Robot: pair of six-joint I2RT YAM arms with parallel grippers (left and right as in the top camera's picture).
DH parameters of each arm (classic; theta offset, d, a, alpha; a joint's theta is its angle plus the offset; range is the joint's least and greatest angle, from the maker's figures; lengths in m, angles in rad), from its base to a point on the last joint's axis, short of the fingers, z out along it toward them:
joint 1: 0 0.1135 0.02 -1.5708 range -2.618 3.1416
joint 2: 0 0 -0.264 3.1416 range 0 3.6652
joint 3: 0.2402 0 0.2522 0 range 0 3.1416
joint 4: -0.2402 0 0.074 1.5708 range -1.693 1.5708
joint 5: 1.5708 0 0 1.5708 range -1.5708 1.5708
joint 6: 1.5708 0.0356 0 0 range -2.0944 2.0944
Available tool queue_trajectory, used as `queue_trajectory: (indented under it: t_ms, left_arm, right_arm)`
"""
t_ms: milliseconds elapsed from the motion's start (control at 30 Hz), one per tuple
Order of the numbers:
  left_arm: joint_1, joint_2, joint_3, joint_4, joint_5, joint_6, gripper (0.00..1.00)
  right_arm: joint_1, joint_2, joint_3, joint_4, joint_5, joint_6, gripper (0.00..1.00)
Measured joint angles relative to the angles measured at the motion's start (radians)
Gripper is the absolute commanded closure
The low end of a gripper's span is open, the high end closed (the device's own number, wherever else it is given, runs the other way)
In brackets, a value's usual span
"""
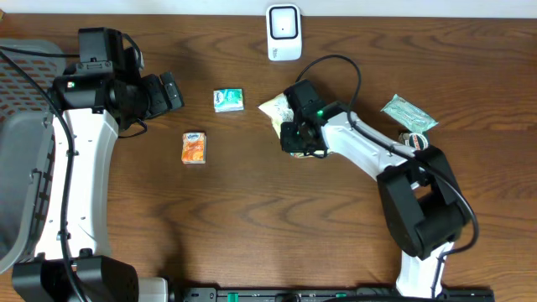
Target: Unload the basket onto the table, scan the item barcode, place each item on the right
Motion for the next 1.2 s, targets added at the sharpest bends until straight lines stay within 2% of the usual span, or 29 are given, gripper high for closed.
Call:
queue_trajectory:
  t_ms: [233, 500, 733, 1100, 1200]
  left_arm:
    - [0.000, 0.000, 0.000, 0.000, 0.000, 0.000, 0.02]
    - [0.000, 0.000, 0.000, 0.000, 0.000, 0.000, 0.02]
    - [0.000, 0.000, 0.000, 0.000, 0.000, 0.000, 0.02]
    - [0.000, 0.000, 0.000, 0.000, 0.000, 0.000, 0.02]
    - [0.000, 0.000, 0.000, 0.000, 0.000, 0.000, 0.02]
  right_arm:
    - [-0.070, -0.202, 0.029, -0.068, -0.082, -0.039, 0.80]
    - [0.061, -0.074, 0.032, -0.174, -0.162, -0.079, 0.85]
    - [-0.021, -0.054, 0.028, -0.293, -0.007, -0.092, 0.87]
    - [-0.138, -0.054, 0.043, -0.201, 0.251, -0.373, 0.79]
    - [-0.184, -0.054, 0.103, -0.222, 0.190, -0.437, 0.75]
